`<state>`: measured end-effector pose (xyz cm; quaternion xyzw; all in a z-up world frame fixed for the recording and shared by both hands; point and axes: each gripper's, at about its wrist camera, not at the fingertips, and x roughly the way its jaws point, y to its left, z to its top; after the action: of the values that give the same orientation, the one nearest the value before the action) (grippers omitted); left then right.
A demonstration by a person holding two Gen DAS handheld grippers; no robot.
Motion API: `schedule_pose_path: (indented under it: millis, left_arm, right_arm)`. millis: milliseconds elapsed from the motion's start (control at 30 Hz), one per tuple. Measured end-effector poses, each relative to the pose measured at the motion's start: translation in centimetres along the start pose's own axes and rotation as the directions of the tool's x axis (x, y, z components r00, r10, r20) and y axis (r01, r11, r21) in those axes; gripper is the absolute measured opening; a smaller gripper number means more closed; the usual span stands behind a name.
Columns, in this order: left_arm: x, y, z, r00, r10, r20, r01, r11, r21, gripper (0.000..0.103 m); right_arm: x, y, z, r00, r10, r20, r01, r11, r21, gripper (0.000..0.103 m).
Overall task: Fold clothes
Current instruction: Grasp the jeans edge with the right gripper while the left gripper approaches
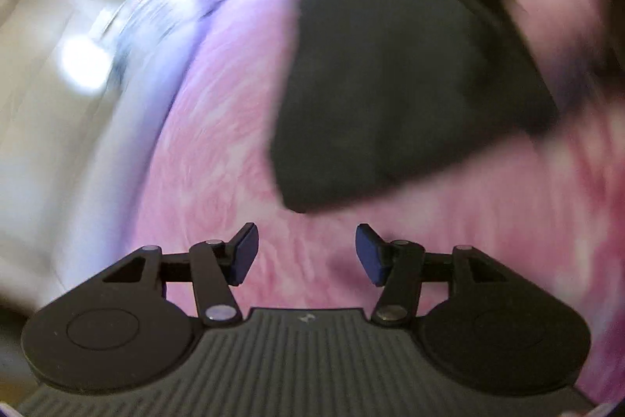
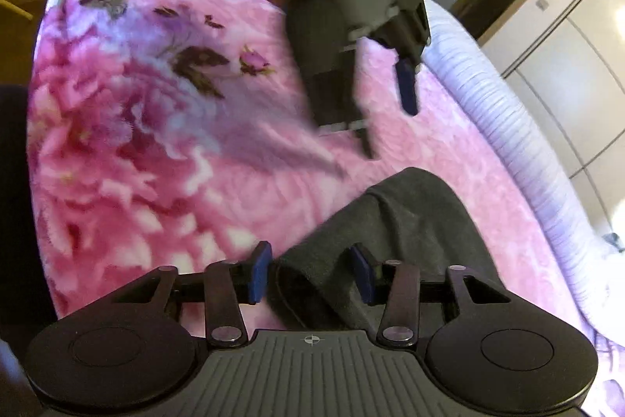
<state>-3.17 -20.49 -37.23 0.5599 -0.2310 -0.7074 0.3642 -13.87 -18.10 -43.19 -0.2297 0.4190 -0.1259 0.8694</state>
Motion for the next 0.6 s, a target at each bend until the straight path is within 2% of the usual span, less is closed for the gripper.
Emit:
schedule_pose_path:
  millis: [33, 100, 200, 267, 300, 400, 533, 600]
  left_arm:
    - [0.4, -1.1, 0.1, 1.000, 0.018, 0.011, -0.019, 0.995, 0.099, 0.049]
    - [1.2, -2.5, 0.3, 0.998, 0.048, 0.049, -0.059, 0.965, 0.256, 0.046]
    - [2.8, -2.4, 0.7, 0.993, 0.077, 0.094, -0.106, 0.925, 0.366, 0.032]
    - [3.9, -2.2, 0.8, 0.994, 0.056, 0.095, -0.090, 0.909, 0.407, 0.026]
    - [4.4, -2.1, 0.7, 0.994, 0.049, 0.096, -0.084, 0.907, 0.412, 0.022]
    - [5.0, -1.5, 0.4, 0.994, 0.027, 0.105, -0.063, 0.934, 0.351, 0.018]
    - [5.1, -1.3, 0.6, 0.994, 0.036, 0.102, -0.064, 0.955, 0.290, 0.018]
    - [4.5, -1.5, 1.0, 0.994, 0.051, 0.095, -0.075, 0.958, 0.277, 0.021]
  right_arm:
    - [-0.1, 0.0, -0.2, 1.000, -0.005, 0.003, 0.005, 1.000, 0.005, 0.028]
    - [-0.4, -0.6, -0.6, 1.000, 0.000, 0.014, -0.001, 0.999, 0.041, 0.019]
    - [-1.0, -1.7, -1.0, 0.999, 0.008, 0.034, -0.011, 0.996, 0.087, 0.013]
    - [-1.4, -1.9, -1.0, 0.999, 0.001, 0.043, -0.006, 0.995, 0.097, 0.012]
    - [-1.7, -1.9, -0.9, 0.999, -0.003, 0.047, -0.001, 0.995, 0.100, 0.012]
    - [-2.2, -1.5, -1.3, 0.999, -0.018, 0.049, 0.013, 0.995, 0.102, 0.010]
    - [-2.8, -1.1, -1.5, 0.999, -0.012, 0.040, 0.008, 0.997, 0.081, 0.009]
    - [-2.7, -1.0, -1.3, 0.999, -0.015, 0.033, 0.013, 0.998, 0.064, 0.010]
